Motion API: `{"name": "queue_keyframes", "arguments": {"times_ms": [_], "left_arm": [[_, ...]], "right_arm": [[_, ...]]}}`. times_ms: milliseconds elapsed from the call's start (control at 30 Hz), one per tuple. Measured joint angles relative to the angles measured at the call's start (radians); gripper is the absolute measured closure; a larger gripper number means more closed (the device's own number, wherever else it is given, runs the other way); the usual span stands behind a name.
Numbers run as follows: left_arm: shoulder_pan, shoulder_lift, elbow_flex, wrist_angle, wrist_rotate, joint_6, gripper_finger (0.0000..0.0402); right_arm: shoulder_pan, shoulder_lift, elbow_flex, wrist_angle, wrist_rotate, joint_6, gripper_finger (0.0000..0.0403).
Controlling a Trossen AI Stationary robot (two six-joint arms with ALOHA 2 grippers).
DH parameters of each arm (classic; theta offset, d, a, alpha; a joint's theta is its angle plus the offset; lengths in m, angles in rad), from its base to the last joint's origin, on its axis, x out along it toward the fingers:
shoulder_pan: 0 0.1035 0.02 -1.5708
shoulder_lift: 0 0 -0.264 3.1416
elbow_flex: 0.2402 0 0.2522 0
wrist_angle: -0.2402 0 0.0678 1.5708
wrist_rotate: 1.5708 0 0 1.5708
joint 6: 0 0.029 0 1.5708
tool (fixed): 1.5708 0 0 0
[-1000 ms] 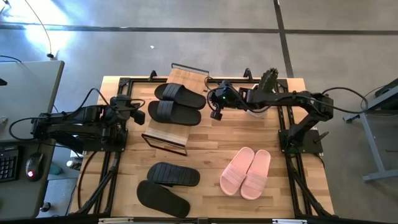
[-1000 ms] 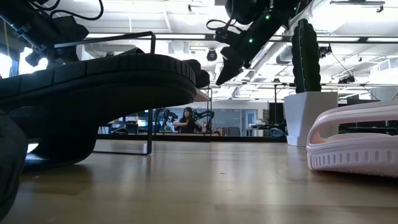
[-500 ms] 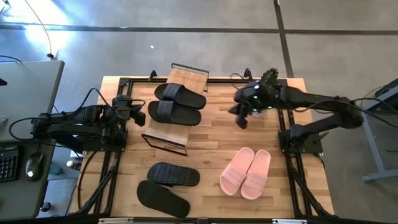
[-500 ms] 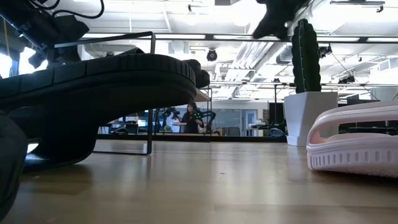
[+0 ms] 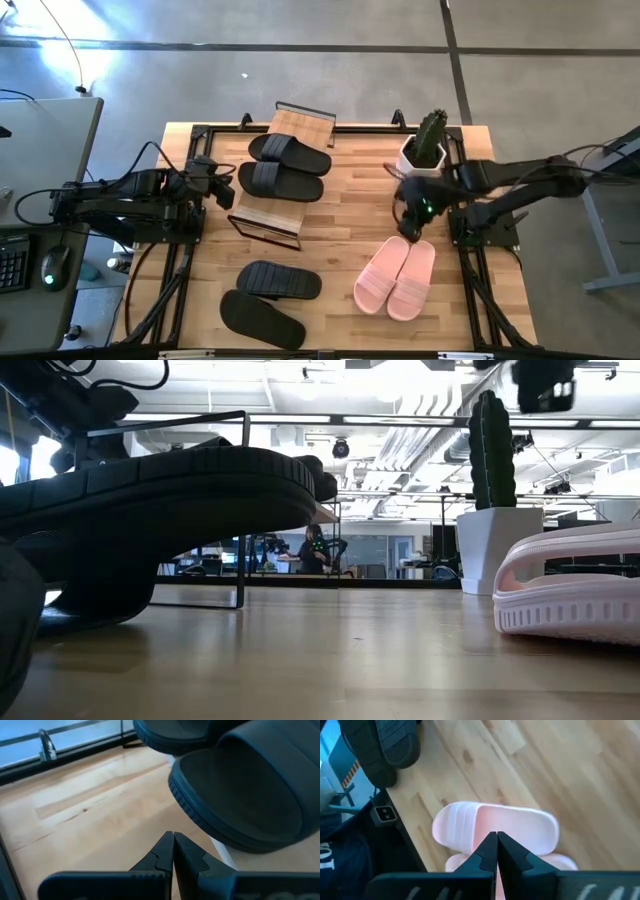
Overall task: Pick and place slides into the shelf
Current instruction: Put the pink slides under the shelf
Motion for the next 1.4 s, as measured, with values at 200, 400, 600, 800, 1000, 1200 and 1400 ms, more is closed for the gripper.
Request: {"name": "queue_keyframes", "arguments": {"times_ms": [200,400,600,800,1000,1200,1400], "left_arm": [[0.0,0.0,0.0,0.0,0.02,0.001,0.0401],[0.0,0.0,0.0,0.0,0.04,0.003,0.0401],[0.0,0.0,0.0,0.0,0.047,0.005,0.0401],[0.0,0.0,0.0,0.0,0.047,0.005,0.0401],[0.0,0.0,0.0,0.0,0.046,0.007,0.0401],[0.0,0.0,0.0,0.0,0.046,0.021,0.0401],[0.0,0.0,0.0,-0.001,0.047,0.022,0.0401]], "right_arm": [[0.25,0.05,-0.021,0.045,0.127,0.248,0.0365],[0.379,0.09,-0.234,0.277,0.105,0.411,0.0296],[0.366,0.078,-0.468,0.659,0.058,0.417,0.0263],[0.309,0.078,-0.632,0.947,-0.005,0.419,0.0261],[0.283,0.078,-0.695,1.027,-0.03,0.418,0.0261],[0.281,0.098,-0.704,1.117,-0.047,0.403,0.0261],[0.281,0.147,-0.705,1.157,-0.072,0.403,0.0261]]}}
